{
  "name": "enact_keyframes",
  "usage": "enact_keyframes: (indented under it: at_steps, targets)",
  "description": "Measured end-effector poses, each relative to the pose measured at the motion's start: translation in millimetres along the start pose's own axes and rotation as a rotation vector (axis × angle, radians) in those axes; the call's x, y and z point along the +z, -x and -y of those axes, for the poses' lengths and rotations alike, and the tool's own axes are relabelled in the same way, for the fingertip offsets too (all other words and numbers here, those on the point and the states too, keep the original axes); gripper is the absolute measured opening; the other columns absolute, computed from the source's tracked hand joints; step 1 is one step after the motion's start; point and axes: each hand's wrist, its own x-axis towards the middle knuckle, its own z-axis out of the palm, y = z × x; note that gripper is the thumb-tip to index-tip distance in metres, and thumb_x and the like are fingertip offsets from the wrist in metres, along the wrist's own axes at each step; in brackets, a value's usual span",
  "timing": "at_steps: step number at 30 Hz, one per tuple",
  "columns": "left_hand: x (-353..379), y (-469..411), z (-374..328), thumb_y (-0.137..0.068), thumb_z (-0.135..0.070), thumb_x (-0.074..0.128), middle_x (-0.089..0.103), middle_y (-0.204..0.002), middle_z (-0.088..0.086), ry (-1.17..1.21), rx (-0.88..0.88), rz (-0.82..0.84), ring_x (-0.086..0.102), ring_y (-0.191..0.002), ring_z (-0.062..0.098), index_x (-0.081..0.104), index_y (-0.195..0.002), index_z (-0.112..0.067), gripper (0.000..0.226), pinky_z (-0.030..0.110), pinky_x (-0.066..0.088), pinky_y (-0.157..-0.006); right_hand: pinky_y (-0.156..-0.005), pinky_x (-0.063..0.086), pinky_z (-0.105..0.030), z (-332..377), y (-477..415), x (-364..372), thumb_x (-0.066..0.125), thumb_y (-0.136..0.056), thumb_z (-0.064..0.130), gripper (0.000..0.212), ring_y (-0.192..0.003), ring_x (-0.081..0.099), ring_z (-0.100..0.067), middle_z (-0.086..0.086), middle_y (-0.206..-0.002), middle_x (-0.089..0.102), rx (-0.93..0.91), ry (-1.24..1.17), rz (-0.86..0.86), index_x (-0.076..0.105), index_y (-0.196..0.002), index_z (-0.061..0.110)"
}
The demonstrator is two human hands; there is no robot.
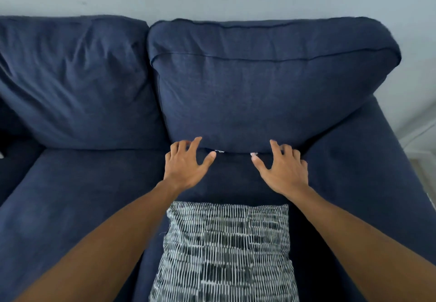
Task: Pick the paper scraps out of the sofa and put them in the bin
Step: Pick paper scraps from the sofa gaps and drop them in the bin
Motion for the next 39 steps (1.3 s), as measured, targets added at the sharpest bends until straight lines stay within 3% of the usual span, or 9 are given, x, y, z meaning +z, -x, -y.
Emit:
enact_keyframes:
  at_steps: [5, 13, 18, 22, 25, 29, 32, 36, 39]
  targets:
    - [56, -34, 14, -0.088, -0.074, 0.033, 0.052, -0.135, 0.003, 0.029, -0.014, 0.087, 0.038, -0.128, 0.029, 0.033, -0.147, -0.029, 0.074, 0.048, 0.035, -0.106, -0.099, 0.038, -0.050, -9, -30, 52, 0.032, -0.087, 0.077, 0.083, -0.129, 0.040, -0.031, -0.007, -0.143, 0.044, 0.052, -0.015, 0.060, 0.028, -0.149, 0.022]
    - [139, -89, 33, -0.089, -0.067, 0.041, 0.067, -0.103, -0.002, 0.107, -0.062, 0.191, 0.048, -0.114, 0.028, 0.047, -0.137, -0.019, 0.068, 0.044, 0.040, -0.097, -0.096, 0.043, -0.051, -23, -82, 129, 0.039, -0.090, 0.071, 0.077, -0.124, 0.048, -0.033, -0.011, -0.135, 0.055, 0.124, -0.071, 0.045, 0.044, -0.140, 0.012]
    - [175, -116, 40, -0.089, -0.060, 0.053, 0.062, -0.083, -0.003, 0.155, -0.058, 0.146, 0.054, -0.100, 0.027, 0.060, -0.109, -0.014, 0.050, 0.042, 0.047, -0.090, -0.086, 0.048, -0.049, -24, -108, 166, 0.049, -0.091, 0.063, 0.062, -0.111, 0.054, -0.034, -0.011, -0.121, 0.062, 0.163, -0.166, -0.019, 0.056, -0.124, 0.012]
    - [199, -134, 43, -0.080, -0.064, 0.053, 0.064, -0.076, -0.006, 0.247, -0.097, 0.059, 0.058, -0.101, 0.026, 0.057, -0.074, -0.022, 0.042, 0.042, 0.047, -0.094, -0.081, 0.052, -0.049, -25, -119, 188, 0.055, -0.090, 0.058, 0.052, -0.103, 0.058, -0.033, -0.012, -0.109, 0.066, 0.174, -0.217, -0.111, 0.062, -0.110, 0.010]
    - [212, -144, 42, -0.073, -0.062, 0.057, 0.067, -0.073, -0.002, 0.315, -0.136, 0.006, 0.060, -0.098, 0.028, 0.056, -0.063, -0.022, 0.041, 0.045, 0.049, -0.091, -0.079, 0.051, -0.047, -23, -127, 199, 0.060, -0.090, 0.054, 0.045, -0.100, 0.060, -0.033, -0.012, -0.103, 0.069, 0.189, -0.233, -0.185, 0.066, -0.102, 0.011]
    - [222, -150, 44, -0.070, -0.065, 0.053, 0.068, -0.072, -0.002, 0.373, -0.152, -0.044, 0.064, -0.089, 0.028, 0.060, -0.063, -0.024, 0.042, 0.047, 0.051, -0.086, -0.075, 0.048, -0.044, -20, -130, 210, 0.066, -0.088, 0.045, 0.032, -0.093, 0.062, -0.030, -0.006, -0.094, 0.071, 0.215, -0.267, -0.269, 0.067, -0.089, 0.013]
    - [228, -152, 48, -0.071, -0.063, 0.054, 0.071, -0.077, 0.000, 0.371, -0.147, -0.047, 0.064, -0.089, 0.028, 0.068, -0.071, -0.015, 0.050, 0.047, 0.051, -0.085, -0.070, 0.049, -0.043, -23, -131, 213, 0.069, -0.088, 0.031, 0.021, -0.084, 0.063, -0.030, -0.005, -0.081, 0.069, 0.212, -0.325, -0.294, 0.065, -0.077, 0.013]
    - [227, -151, 53, -0.080, -0.048, 0.070, 0.071, -0.074, 0.000, 0.376, -0.149, -0.008, 0.065, -0.083, 0.025, 0.068, -0.070, -0.013, 0.037, 0.046, 0.052, -0.082, -0.069, 0.052, -0.048, -25, -128, 210, 0.069, -0.089, 0.023, 0.020, -0.077, 0.062, -0.030, -0.007, -0.075, 0.068, 0.183, -0.365, -0.289, 0.064, -0.073, 0.012]
    - [217, -142, 52, -0.084, -0.039, 0.072, 0.072, -0.075, -0.003, 0.415, -0.117, -0.017, 0.064, -0.085, 0.023, 0.072, -0.074, -0.013, 0.028, 0.041, 0.053, -0.082, -0.070, 0.053, -0.050, -26, -122, 204, 0.067, -0.092, 0.026, 0.020, -0.076, 0.062, -0.028, -0.006, -0.078, 0.069, 0.170, -0.387, -0.282, 0.066, -0.076, 0.013]
